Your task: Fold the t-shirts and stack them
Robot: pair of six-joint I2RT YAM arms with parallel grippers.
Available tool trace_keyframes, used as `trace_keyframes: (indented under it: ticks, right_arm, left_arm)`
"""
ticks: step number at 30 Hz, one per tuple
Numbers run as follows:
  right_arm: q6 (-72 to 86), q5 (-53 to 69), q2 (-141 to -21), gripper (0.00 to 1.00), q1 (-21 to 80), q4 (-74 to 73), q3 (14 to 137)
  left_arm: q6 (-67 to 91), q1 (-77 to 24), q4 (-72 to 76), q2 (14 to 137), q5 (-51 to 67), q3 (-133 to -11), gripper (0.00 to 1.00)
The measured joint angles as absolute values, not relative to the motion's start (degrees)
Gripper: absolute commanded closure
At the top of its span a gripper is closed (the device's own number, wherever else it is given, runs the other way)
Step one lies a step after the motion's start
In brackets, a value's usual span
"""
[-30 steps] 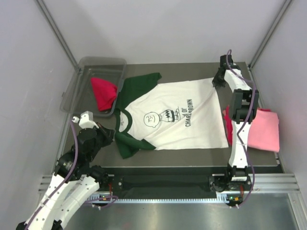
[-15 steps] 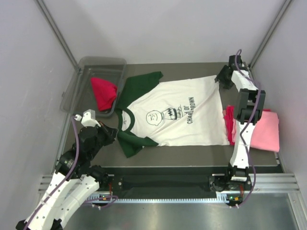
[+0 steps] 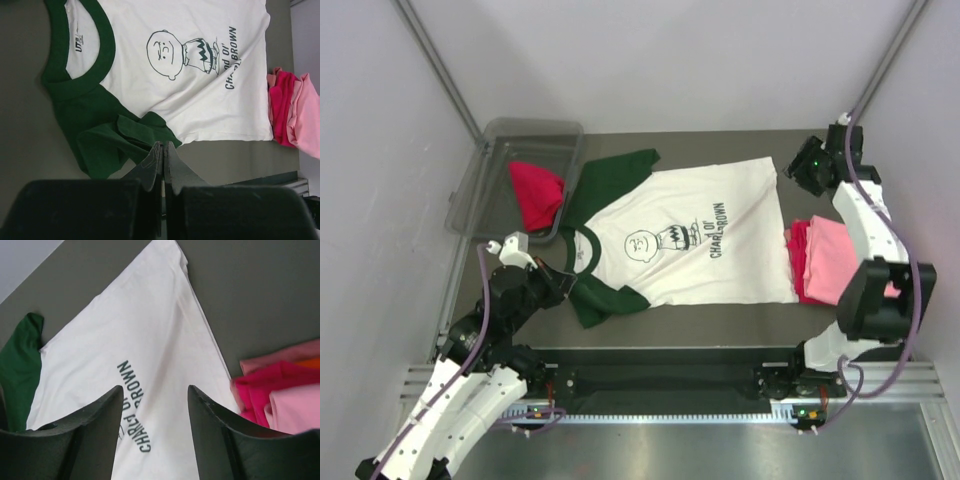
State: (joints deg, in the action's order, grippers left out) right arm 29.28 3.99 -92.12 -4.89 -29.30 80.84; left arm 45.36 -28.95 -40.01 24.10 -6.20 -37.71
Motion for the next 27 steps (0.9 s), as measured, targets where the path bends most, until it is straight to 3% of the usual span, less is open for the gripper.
trace_keyframes:
  ticks: [7,13,19,27]
  right_arm:
    - [33.76,-2.66,-66.17,0.45,-2.98,-28.42,53.95]
    - [37.60,-6.48,-53.17,0.48,-1.23,-31.35,36.95]
    - [42.65,-11.46,-45.63,0.48,1.02,-37.47,30.41]
    - [48.71,-15.05,-43.29,0.56,1.02,-42.39,29.19]
  left_arm:
    - [44.88,-28.95,-39.48,23.75,-6.26,-37.71,1.00]
    - [44.31,-28.95,-38.30,23.75,-6.33,-37.69,1.00]
    - [44.01,-28.95,-36.60,23.73,-7.18,-36.64,1.00]
    - [43.55,-28.95,-35.03,23.38,-8.19,-34.96,1.00]
